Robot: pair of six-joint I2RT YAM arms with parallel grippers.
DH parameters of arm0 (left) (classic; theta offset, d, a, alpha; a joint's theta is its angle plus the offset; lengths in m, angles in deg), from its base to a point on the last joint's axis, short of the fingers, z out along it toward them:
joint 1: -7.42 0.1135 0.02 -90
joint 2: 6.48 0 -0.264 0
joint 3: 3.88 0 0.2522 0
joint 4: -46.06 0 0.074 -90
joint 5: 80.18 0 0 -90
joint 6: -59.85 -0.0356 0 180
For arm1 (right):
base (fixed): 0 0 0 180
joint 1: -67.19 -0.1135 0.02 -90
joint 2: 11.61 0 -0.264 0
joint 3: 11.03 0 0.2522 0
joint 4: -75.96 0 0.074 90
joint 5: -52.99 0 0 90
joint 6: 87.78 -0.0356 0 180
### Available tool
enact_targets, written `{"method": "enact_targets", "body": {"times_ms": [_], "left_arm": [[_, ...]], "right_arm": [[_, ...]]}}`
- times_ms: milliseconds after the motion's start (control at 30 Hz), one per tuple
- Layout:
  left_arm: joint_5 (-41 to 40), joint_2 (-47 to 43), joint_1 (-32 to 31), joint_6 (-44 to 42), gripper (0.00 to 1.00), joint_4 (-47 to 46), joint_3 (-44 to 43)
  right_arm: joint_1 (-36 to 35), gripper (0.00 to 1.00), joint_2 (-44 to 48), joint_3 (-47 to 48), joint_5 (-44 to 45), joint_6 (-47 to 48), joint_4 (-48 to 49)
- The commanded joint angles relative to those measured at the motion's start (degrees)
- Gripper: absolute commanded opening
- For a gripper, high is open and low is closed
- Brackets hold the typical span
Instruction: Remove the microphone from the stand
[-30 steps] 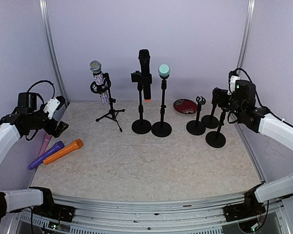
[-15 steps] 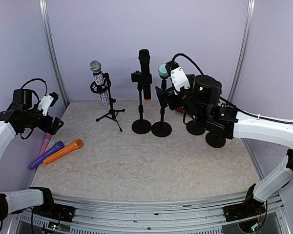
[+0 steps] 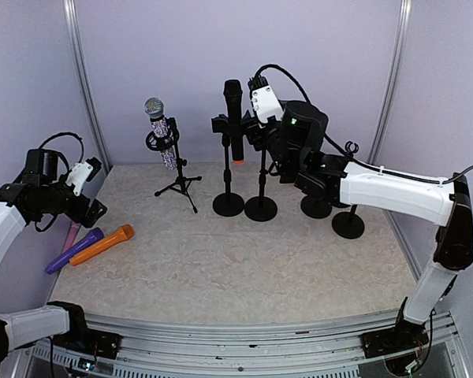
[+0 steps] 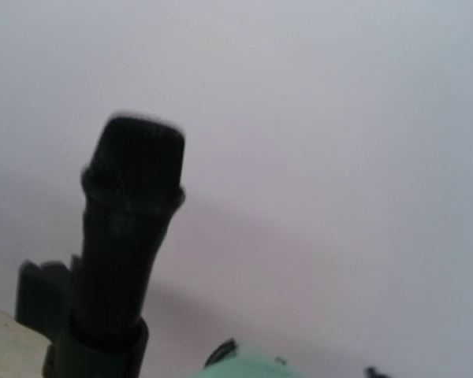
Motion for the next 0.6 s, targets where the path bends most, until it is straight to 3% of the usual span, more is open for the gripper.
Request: {"method": "enact_targets", "body": {"times_ms": [0,267,433,567], "left_arm": [[-0.61,-0.01,-1.75,-1.09,0.99,0.62,-0.89],[2.36,0.08,-3.72,-0.26,0.99,1.56,-2.35],[2.66,-1.42,-3.87,-0.34,0.99,2.13,-2.09],[3.20,-2.69,-3.84,-0.59,0.99,2.87,-2.06]], "right_arm": [[0.13,0.62,-3.80,3.36,5.34,4.44,2.26],[0.09,0.19,-1.37,3.59,4.58,1.68,-1.10],[0.09,0.05,4.60,0.68,0.63,-2.33,-4.42],[0.05,0.00,10.09,-2.84,-3.81,-6.93,-6.88]]}}
